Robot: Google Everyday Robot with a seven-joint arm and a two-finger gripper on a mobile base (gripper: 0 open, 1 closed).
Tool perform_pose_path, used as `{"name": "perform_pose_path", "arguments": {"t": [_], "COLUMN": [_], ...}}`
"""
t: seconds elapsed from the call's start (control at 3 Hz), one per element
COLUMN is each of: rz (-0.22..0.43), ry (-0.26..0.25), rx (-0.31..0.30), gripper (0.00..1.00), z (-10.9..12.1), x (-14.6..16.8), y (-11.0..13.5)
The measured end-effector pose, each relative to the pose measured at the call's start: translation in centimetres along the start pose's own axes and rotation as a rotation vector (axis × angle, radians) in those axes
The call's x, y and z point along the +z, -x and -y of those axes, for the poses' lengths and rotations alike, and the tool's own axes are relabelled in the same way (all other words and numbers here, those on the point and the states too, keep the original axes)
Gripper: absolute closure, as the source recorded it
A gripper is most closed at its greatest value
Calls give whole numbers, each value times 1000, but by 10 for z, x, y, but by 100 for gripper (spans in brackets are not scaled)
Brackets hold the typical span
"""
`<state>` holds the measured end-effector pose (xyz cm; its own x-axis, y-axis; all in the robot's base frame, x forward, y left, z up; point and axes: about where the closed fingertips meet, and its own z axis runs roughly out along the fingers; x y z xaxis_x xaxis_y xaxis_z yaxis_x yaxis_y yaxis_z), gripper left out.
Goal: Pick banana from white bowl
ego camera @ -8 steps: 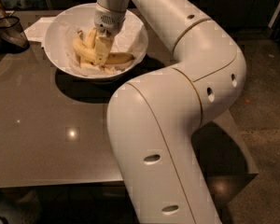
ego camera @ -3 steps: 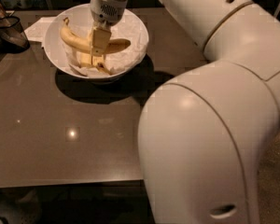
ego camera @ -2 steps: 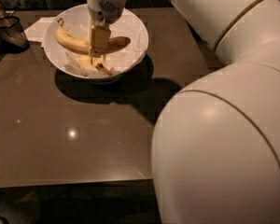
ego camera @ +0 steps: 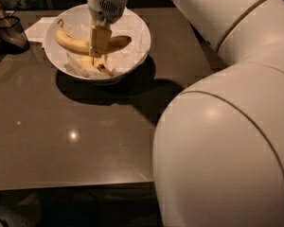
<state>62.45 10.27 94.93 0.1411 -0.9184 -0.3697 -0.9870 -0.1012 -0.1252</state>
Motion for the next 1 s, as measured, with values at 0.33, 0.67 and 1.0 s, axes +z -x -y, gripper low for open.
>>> {"name": "perform_pose_path", "arguments": {"t": [0.33,0.67,1.0], "rz": [26,63,66], "ry": [9,21,17], "rx": [-40,-98,-101], "gripper": [100,100,100], "z": [-23,-71,-73], "x": [-14,-43,-45], "y": [13,30,31]}}
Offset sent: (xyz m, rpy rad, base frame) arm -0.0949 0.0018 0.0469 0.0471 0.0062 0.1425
